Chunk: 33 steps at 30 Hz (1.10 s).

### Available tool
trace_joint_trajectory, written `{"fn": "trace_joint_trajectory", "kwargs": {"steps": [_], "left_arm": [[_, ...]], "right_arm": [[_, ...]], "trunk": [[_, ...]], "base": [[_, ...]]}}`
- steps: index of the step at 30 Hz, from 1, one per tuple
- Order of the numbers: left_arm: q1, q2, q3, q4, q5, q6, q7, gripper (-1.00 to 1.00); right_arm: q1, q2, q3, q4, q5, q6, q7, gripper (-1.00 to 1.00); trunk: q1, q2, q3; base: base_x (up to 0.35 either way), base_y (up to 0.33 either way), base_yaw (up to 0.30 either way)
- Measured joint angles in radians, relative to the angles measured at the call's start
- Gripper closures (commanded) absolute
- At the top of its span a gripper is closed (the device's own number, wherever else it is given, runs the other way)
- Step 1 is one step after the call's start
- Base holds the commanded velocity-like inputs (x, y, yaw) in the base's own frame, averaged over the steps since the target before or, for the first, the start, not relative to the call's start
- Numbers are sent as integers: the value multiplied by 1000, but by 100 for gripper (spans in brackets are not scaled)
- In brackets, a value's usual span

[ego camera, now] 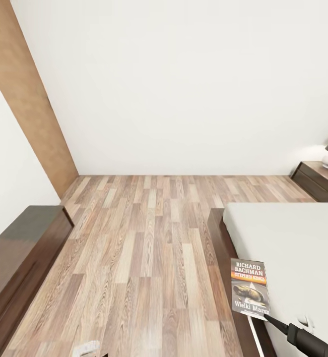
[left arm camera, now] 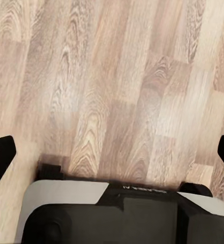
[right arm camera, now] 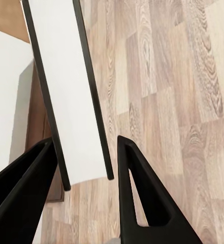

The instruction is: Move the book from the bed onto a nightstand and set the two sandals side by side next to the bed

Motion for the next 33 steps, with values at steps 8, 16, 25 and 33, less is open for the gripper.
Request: {"fn": "trace_joint_trajectory", "kwargs": {"steps": [8,16,25,33], "left_arm": [[1,12,-6,-93,-46,90,-4,-100],[6,9,-8,-97,-52,31,-1,-100],[8,7,-9,-89,-53,3,-1,-100],[8,6,-9,-78,-53,2,0,-100]], "right_arm": [[0,0,0,0,0,0,0,100],[0,0,0,0,0,0,0,100],[0,0,0,0,0,0,-1,100],[0,0,0,1,0,0,-1,100]], "trunk": [[0,0,13],[0,0,26],[0,0,40],[0,0,53]], "base": [[0,0,0],[0,0,0],[0,0,0],[0,0,0]]}}
